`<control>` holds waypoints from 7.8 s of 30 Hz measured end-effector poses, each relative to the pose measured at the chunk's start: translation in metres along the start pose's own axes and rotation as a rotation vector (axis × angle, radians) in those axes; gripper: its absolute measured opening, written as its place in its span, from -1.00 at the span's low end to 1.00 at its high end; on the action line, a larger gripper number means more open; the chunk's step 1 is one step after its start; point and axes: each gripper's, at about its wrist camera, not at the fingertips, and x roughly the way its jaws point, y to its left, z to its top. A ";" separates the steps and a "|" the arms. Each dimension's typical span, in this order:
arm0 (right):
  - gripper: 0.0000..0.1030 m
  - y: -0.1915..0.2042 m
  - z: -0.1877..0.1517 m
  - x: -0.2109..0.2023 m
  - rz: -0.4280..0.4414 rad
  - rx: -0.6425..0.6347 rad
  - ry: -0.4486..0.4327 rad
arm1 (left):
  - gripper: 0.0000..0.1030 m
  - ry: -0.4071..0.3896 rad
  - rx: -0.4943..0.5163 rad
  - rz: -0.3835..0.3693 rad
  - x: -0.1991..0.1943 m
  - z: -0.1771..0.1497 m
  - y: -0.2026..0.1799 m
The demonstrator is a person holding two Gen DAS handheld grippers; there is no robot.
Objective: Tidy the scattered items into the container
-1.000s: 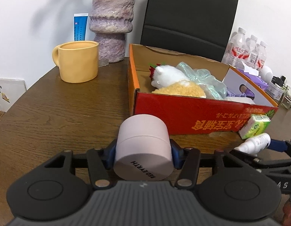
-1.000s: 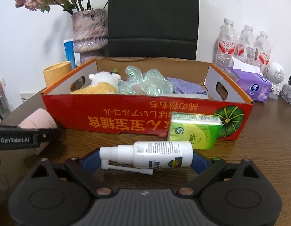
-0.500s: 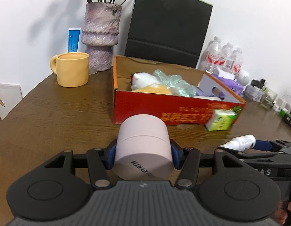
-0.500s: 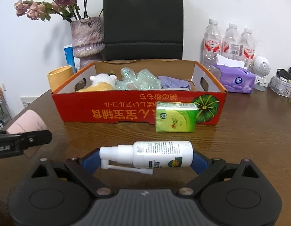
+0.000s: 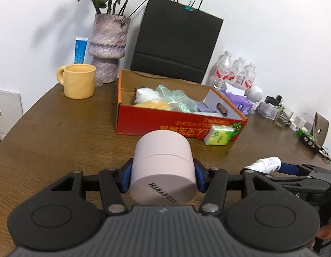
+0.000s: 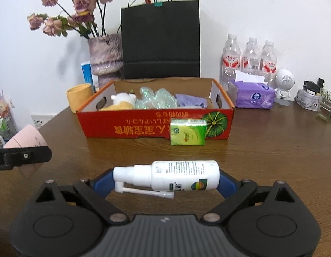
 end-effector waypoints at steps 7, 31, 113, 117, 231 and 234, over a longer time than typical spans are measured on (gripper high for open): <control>0.88 -0.001 0.024 -0.025 0.013 -0.020 -0.049 | 0.09 -0.020 0.033 0.000 -0.016 0.023 -0.013; 0.88 -0.013 0.190 -0.046 0.001 -0.103 -0.119 | 0.09 -0.121 0.022 -0.006 -0.025 0.187 -0.060; 1.00 0.004 0.147 0.171 0.082 -0.134 0.081 | 1.00 0.039 -0.068 0.325 0.201 0.164 -0.032; 1.00 0.002 0.146 0.152 0.073 -0.137 0.064 | 1.00 0.003 -0.072 0.318 0.178 0.164 -0.034; 0.21 -0.045 0.049 0.112 0.004 -0.026 0.018 | 1.00 -0.052 -0.100 0.357 0.140 0.016 -0.033; 0.21 -0.042 0.049 0.100 0.007 -0.041 0.001 | 1.00 -0.063 -0.101 0.350 0.129 0.017 -0.036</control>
